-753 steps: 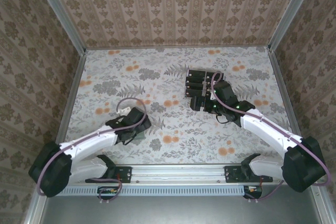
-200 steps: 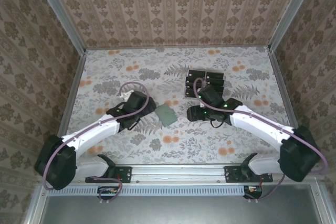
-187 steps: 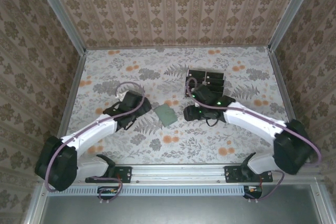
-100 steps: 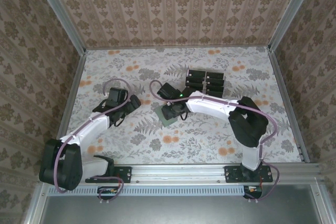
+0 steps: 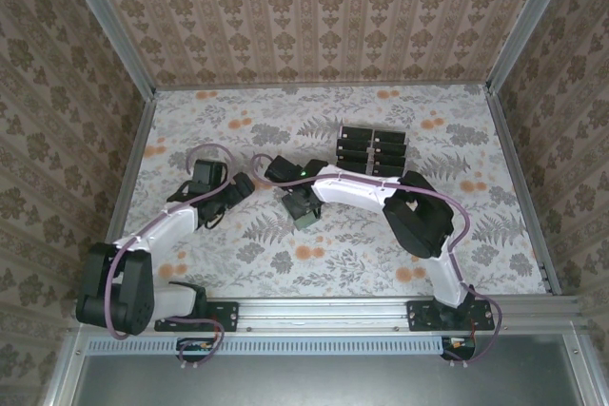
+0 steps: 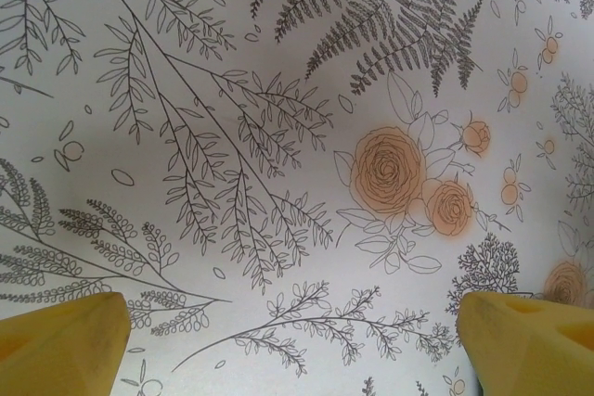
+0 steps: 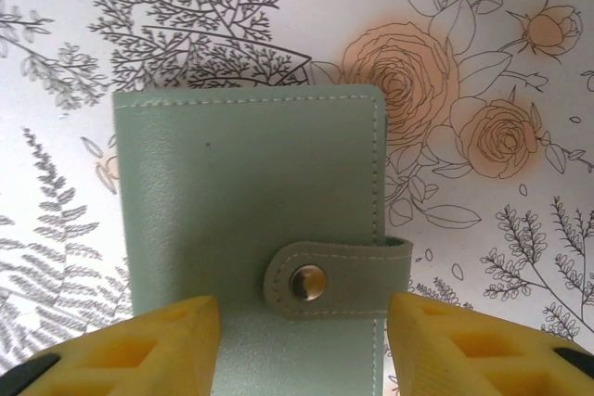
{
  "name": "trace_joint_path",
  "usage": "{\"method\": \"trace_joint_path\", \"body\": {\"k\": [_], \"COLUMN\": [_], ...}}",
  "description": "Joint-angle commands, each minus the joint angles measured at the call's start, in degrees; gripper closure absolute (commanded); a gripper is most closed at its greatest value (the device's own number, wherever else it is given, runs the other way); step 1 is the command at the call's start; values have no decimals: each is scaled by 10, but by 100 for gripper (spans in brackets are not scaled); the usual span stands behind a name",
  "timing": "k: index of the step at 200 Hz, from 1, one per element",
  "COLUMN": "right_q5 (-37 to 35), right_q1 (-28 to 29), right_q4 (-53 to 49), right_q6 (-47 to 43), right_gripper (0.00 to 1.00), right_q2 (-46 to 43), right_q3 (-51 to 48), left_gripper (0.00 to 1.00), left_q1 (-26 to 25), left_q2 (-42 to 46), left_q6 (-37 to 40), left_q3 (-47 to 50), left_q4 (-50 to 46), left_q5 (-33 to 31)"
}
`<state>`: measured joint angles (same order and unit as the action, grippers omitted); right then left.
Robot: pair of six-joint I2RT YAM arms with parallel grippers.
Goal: Put the credit cards into the card holder
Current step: Pick up the card holder from the center of the table.
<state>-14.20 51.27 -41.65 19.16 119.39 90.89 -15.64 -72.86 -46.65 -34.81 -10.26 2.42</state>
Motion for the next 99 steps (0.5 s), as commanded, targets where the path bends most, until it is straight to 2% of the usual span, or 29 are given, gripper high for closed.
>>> {"method": "trace_joint_path", "body": {"k": [1,23,99], "right_q5": [-36,-39,-61], "right_q1": [1,1,-2], "right_q4": [-24,-18,-10], "right_q6": [-12,-13,-10], "right_gripper": [51,52,71], "right_q2": [17,22,26], "right_q3": [14,15,18], "left_gripper": [0,0,0], "left_q1": [4,5,5], "left_q2": [-6,-6,-6], "left_q6": [8,8,7], "left_q3": [9,10,14], "left_q4": [13,15,19], "left_q5": [12,12,19]}}
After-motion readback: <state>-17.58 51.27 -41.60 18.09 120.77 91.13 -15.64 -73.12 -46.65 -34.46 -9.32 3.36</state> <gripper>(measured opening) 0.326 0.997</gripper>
